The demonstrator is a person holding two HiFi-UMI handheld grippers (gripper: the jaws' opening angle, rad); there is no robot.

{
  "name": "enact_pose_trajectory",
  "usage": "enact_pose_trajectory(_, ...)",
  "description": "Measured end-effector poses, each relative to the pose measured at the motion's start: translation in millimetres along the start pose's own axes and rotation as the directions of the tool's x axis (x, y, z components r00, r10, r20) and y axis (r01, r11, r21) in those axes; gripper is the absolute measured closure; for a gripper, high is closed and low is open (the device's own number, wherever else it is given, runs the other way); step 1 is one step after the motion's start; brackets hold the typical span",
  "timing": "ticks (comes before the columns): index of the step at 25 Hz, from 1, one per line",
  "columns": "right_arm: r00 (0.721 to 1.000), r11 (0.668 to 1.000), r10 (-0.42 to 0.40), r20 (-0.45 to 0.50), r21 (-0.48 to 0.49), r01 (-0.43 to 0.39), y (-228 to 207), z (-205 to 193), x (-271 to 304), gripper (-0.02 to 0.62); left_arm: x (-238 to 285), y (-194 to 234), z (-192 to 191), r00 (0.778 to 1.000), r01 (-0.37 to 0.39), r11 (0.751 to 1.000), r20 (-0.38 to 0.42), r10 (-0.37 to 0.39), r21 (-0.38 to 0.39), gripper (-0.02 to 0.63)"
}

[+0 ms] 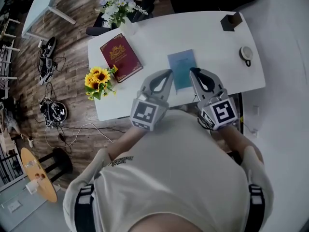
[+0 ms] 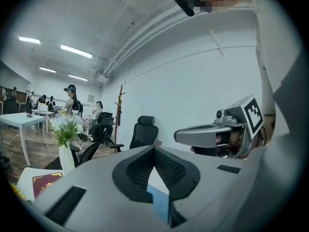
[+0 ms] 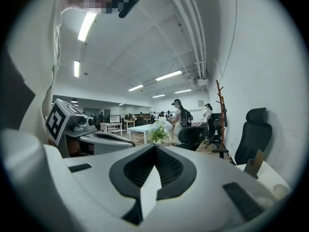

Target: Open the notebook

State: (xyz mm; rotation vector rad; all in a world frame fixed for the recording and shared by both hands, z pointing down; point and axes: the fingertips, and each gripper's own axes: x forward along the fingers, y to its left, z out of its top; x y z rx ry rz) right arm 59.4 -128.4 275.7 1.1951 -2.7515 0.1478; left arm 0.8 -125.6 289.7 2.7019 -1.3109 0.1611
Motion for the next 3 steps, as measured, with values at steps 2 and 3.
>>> enact_pose_trajectory(2,1.000,1.000,0.003,0.001,0.002,-0.003,0.3,0.5,0.4,0.595,0.7,-0.3,-0.9,1.000,0.004,1.000,-0.009,-0.004,0.003,0.594)
enact_pose_trajectory(3,1.000,1.000,0.004,0.001,0.003,-0.004,0.4,0.7,0.6,0.595,1.2,-0.5,-1.3,1.000,0.006,1.000,-0.014,-0.006,0.004,0.594)
